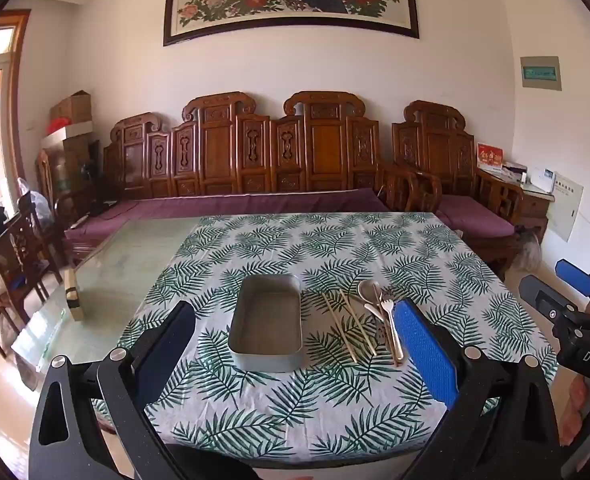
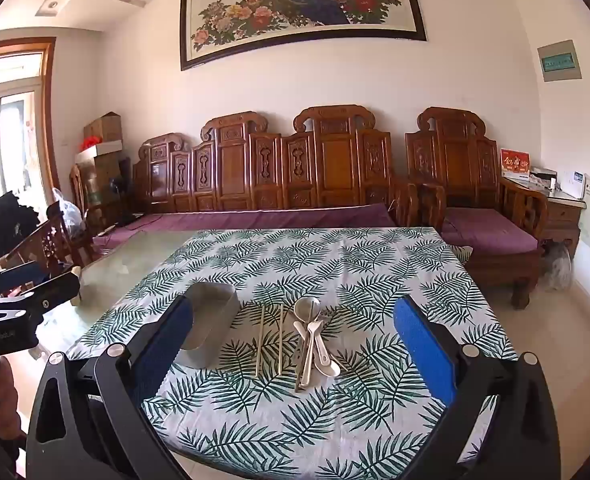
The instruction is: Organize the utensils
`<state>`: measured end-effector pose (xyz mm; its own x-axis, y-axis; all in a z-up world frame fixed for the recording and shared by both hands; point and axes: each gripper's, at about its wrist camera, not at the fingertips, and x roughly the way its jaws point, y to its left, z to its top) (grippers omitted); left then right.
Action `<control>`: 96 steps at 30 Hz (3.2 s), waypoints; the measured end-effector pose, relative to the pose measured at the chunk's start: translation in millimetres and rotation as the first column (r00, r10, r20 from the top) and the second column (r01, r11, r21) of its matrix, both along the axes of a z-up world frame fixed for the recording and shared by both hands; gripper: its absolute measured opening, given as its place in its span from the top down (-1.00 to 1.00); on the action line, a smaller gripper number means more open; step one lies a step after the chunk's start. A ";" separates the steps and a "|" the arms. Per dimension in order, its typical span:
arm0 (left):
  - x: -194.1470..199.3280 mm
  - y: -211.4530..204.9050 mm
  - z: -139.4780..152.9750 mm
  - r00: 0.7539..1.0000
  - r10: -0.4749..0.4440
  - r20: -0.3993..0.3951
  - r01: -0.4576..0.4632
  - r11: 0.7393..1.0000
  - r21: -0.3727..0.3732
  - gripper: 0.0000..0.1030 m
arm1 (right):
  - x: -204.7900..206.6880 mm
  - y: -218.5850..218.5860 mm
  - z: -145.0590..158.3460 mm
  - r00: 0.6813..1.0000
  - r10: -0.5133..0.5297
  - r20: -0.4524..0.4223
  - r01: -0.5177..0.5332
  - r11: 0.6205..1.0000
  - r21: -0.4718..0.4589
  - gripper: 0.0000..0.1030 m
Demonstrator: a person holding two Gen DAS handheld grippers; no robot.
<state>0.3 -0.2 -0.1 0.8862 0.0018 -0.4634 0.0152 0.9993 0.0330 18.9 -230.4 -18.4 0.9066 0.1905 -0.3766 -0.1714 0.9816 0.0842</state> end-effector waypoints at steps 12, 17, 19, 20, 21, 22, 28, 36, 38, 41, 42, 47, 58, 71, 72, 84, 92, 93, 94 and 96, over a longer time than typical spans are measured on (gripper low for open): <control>-0.3 -1.0 -0.7 1.000 -0.004 0.003 0.004 1.000 -0.008 -0.88 | -0.1 1.2 4.1 1.000 -0.002 0.002 0.002 1.000 -0.004 -0.95; -0.7 3.0 -1.7 1.000 -0.003 0.004 0.003 1.000 -0.008 -0.88 | -0.5 0.8 3.2 1.000 -0.003 0.003 0.003 1.000 -0.002 -0.95; -0.9 3.4 -1.6 1.000 -0.003 0.005 0.003 1.000 -0.009 -0.88 | -0.7 0.8 3.8 1.000 -0.003 0.003 0.003 1.000 0.000 -0.95; -0.7 3.3 -1.7 1.000 -0.003 0.004 0.003 1.000 -0.010 -0.88 | -0.8 1.3 3.9 1.000 -0.003 0.003 0.003 1.000 -0.002 -0.95; -0.8 3.0 -1.7 1.000 -0.004 0.004 0.004 1.000 -0.009 -0.88 | -3.6 -0.7 5.1 1.000 -0.003 0.003 0.003 1.000 -0.001 -0.95; -0.7 2.7 -1.6 1.000 -0.002 0.005 0.003 1.000 -0.008 -0.88 | -3.6 -0.9 5.3 1.000 -0.003 0.003 0.003 1.000 -0.001 -0.95; -0.7 1.4 -0.3 1.000 -0.002 0.005 0.002 1.000 -0.008 -0.88 | -3.7 -0.7 4.9 1.000 -0.003 0.004 0.003 1.000 -0.001 -0.95; -0.8 1.6 -0.5 1.000 -0.002 0.005 0.002 1.000 -0.008 -0.88 | -3.0 0.0 4.5 1.000 -0.003 0.003 0.003 1.000 0.000 -0.95; -0.7 1.6 -0.6 1.000 -0.002 0.005 0.002 1.000 -0.008 -0.88 | -2.6 -0.3 3.8 1.000 -0.002 0.003 0.002 1.000 0.000 -0.95; -0.8 1.5 -0.5 1.000 -0.002 0.005 0.002 1.000 -0.007 -0.88 | -3.0 -0.3 4.4 1.000 -0.003 0.003 0.003 1.000 0.000 -0.95; -0.7 1.6 -0.5 1.000 -0.002 0.005 0.002 1.000 -0.008 -0.88 | -2.7 -0.2 4.1 1.000 -0.003 0.003 0.003 1.000 0.000 -0.95; -0.8 1.6 -0.7 1.000 -0.002 0.004 0.002 1.000 -0.007 -0.88 | -3.3 -0.3 4.3 1.000 -0.002 0.003 0.002 1.000 0.000 -0.95; -0.7 1.3 -5.1 1.000 -0.003 0.003 0.003 1.000 -0.005 -0.88 | -4.3 -1.4 6.4 1.000 -0.002 0.002 0.002 1.000 0.000 -0.95; 1.4 -3.8 -10.0 1.000 -0.010 -0.002 0.010 1.000 -0.005 -0.88 | -5.1 -1.7 7.5 1.000 -0.002 0.003 0.002 1.000 0.000 -0.95; 1.4 -4.0 -10.0 1.000 -0.010 -0.002 0.010 1.000 -0.005 -0.88 | -4.4 -1.7 6.9 1.000 -0.002 0.003 0.002 1.000 0.001 -0.95; 0.6 -4.5 -9.5 1.000 -0.012 -0.003 0.012 1.000 -0.004 -0.88 | -4.9 -3.4 9.7 1.000 -0.003 0.002 0.003 1.000 0.003 -0.95; 4.7 -7.0 -12.8 1.000 -0.013 -0.021 0.014 1.000 0.004 -0.88 | -4.4 -2.3 8.5 1.000 0.009 -0.008 -0.009 1.000 -0.004 -0.95; 7.1 -6.7 -14.5 1.000 -0.012 -0.028 0.012 1.000 0.004 -0.88 | -3.1 -1.8 6.6 1.000 0.013 -0.012 -0.013 1.000 -0.002 -0.95; 9.3 -6.6 -16.7 0.999 -0.014 -0.035 0.014 1.000 0.003 -0.88 | -2.0 -1.8 5.0 1.000 0.018 -0.015 -0.018 1.000 0.001 -0.95; 15.4 -7.4 -22.4 0.998 -0.022 -0.055 0.022 1.000 0.000 -0.88 | 2.1 -1.6 0.3 0.999 0.024 -0.023 -0.024 1.000 -0.003 -0.95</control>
